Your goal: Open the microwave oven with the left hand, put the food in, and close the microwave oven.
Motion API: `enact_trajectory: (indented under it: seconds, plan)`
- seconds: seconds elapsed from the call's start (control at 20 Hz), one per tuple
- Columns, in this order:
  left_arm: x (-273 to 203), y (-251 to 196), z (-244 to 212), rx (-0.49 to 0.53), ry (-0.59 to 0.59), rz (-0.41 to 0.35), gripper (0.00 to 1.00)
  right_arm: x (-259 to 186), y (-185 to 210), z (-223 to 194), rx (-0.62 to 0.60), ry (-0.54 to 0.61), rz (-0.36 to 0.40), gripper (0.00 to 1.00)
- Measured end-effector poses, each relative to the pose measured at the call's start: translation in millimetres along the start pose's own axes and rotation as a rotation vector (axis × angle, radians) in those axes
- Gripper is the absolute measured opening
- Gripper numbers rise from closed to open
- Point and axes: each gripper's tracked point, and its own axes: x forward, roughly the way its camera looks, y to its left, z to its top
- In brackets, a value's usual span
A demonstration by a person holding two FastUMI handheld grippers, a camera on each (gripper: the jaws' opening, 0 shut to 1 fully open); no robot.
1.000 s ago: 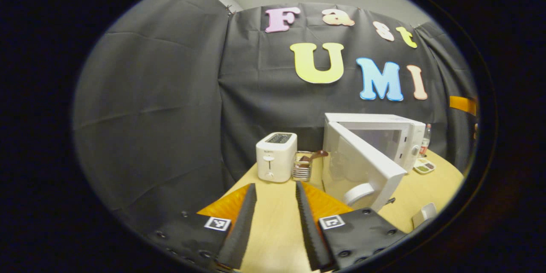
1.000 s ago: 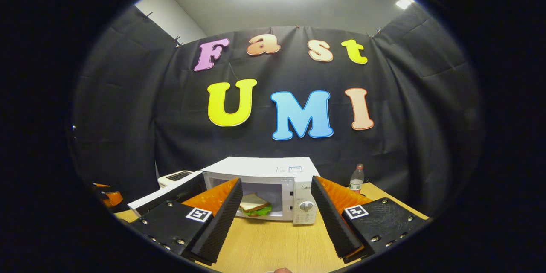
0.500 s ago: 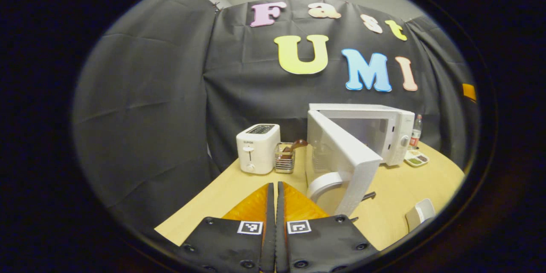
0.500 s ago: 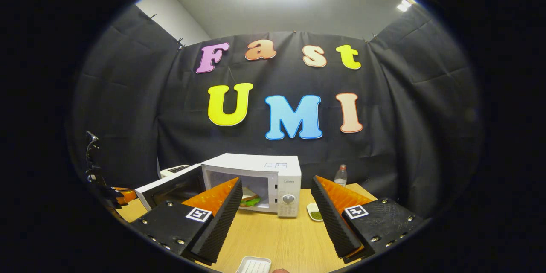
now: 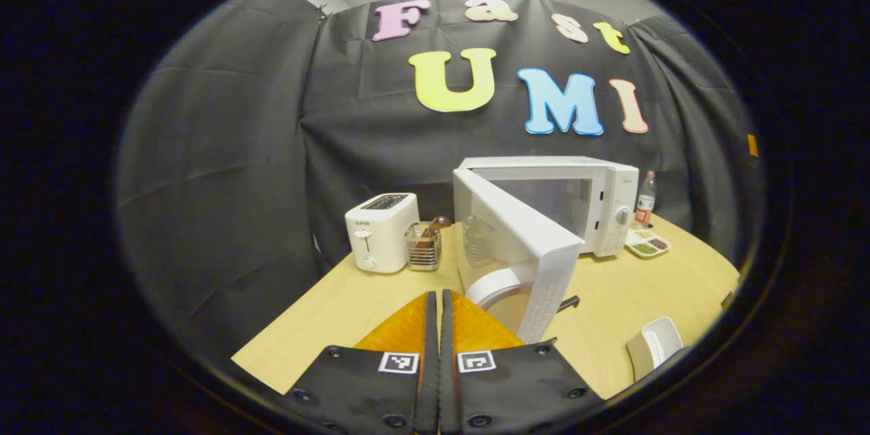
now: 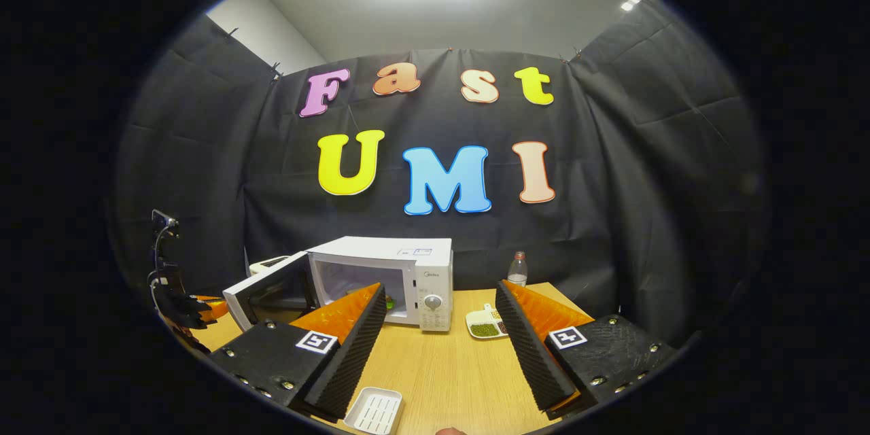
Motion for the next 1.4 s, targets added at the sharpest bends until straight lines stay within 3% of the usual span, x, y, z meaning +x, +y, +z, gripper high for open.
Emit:
enact_trajectory:
  seconds: [0.45, 0.95, 1.4]
  plan:
    - [15, -83, 14, 0.055, -0.009, -0.144, 0.07, -6, -21, 1, 0.003, 0.010, -0.020, 0.97]
    - [56, -168, 32, 0.100, -0.008, -0.391, 0.07, 20, -17, 3, -0.024, 0.027, -0.092, 0.97]
    - [121, -204, 52, 0.061, -0.005, -0.489, 0.07, 35, -32, 7, -0.039, 0.035, -0.204, 0.97]
